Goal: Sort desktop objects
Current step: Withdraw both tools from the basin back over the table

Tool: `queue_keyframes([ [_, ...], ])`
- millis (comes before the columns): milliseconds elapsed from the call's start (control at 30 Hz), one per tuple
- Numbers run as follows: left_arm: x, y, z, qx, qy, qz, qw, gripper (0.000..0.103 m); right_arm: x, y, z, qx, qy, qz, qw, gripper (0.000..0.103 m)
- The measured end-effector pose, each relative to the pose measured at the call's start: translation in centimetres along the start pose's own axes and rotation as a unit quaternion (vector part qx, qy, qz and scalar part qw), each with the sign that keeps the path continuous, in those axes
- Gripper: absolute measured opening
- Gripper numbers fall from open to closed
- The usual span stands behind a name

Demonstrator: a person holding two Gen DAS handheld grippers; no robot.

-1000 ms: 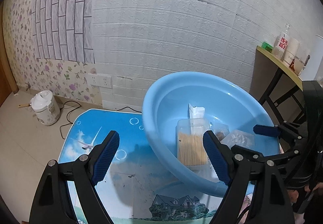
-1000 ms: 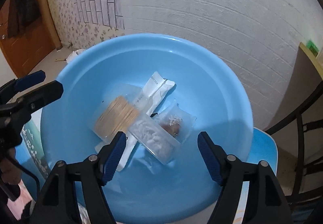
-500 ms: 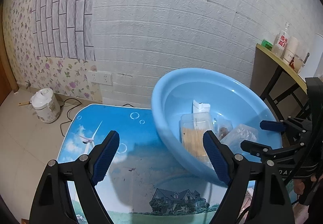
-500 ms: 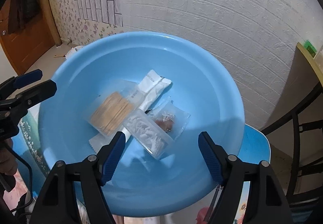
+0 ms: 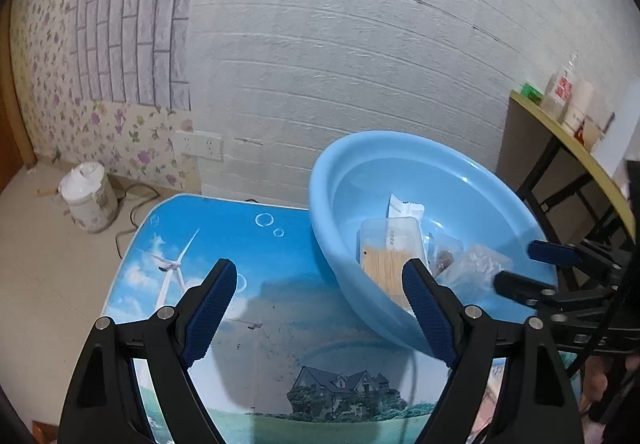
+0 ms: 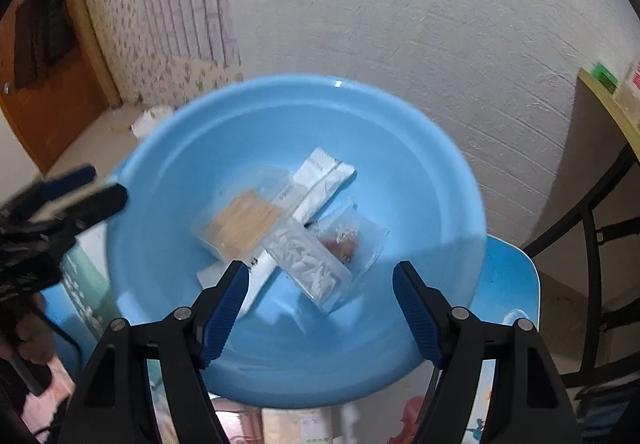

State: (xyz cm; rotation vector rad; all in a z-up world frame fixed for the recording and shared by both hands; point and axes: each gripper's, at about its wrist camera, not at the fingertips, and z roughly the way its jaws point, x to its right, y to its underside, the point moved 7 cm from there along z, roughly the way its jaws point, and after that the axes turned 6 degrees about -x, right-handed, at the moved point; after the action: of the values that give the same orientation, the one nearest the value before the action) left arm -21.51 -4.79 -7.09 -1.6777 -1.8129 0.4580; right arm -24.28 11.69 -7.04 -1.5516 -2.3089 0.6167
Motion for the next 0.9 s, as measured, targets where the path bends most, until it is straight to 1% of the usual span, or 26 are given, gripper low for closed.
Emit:
queue_keyframes([
  [67, -0.1, -0.1, -0.3, 0.001, 0.009, -0.015, 0.9998, 0.084, 0.2, -0.2, -1.6, 0.023, -0.012, 0.016, 1.0, 0.076],
  [167, 0.2, 0.0, -1.7, 0.014, 0.019, -0.016, 0.9996, 0.084, 0.7, -0.1, -4.1, 0.054, -0.023, 0.044, 0.997, 0.076],
  [200, 0.3, 0.1, -2.1, 0.017, 0.02, -0.014, 0.9996, 0.088, 0.8, 0.1, -5.1, 0.063, -0.03, 0.054, 0.996, 0.076],
  [233, 0.5, 0.4, -2.6, 0.02, 0.018, -0.013, 0.9996, 0.096, 0.9, 0.4, -5.6, 0.068, -0.032, 0.058, 0.995, 0.076],
  [267, 0.6, 0.6, -3.1, 0.024, 0.017, -0.012, 0.9995, 0.098, 0.9, 0.7, -6.2, 0.073, -0.033, 0.061, 0.995, 0.076],
  [333, 1.0, 1.3, -4.2, 0.034, 0.016, -0.005, 0.9993, 0.098, 1.0, 1.2, -7.2, 0.086, -0.021, 0.062, 0.994, 0.076],
  [433, 1.9, 2.4, -5.5, 0.035, 0.018, 0.008, 0.9992, 0.1, 0.9, 2.4, -8.8, 0.113, 0.015, 0.051, 0.992, 0.076],
  [467, 2.1, 2.8, -5.9, 0.034, 0.019, 0.01, 0.9992, 0.101, 0.9, 2.9, -9.3, 0.118, 0.018, 0.049, 0.992, 0.076],
  [600, 2.5, 4.2, -7.3, 0.031, 0.023, 0.009, 0.9992, 0.101, 0.8, 5.4, -10.9, 0.132, 0.008, 0.06, 0.989, 0.076],
  [700, 2.7, 5.1, -8.5, 0.029, 0.028, 0.003, 0.9992, 0.101, 1.3, 7.3, -12.7, 0.153, 0.002, 0.082, 0.985, 0.076],
  [900, 3.2, 5.7, -11.2, 0.047, 0.029, 0.005, 0.9985, 0.102, 2.1, 9.8, -16.1, 0.182, -0.012, 0.108, 0.977, 0.076],
])
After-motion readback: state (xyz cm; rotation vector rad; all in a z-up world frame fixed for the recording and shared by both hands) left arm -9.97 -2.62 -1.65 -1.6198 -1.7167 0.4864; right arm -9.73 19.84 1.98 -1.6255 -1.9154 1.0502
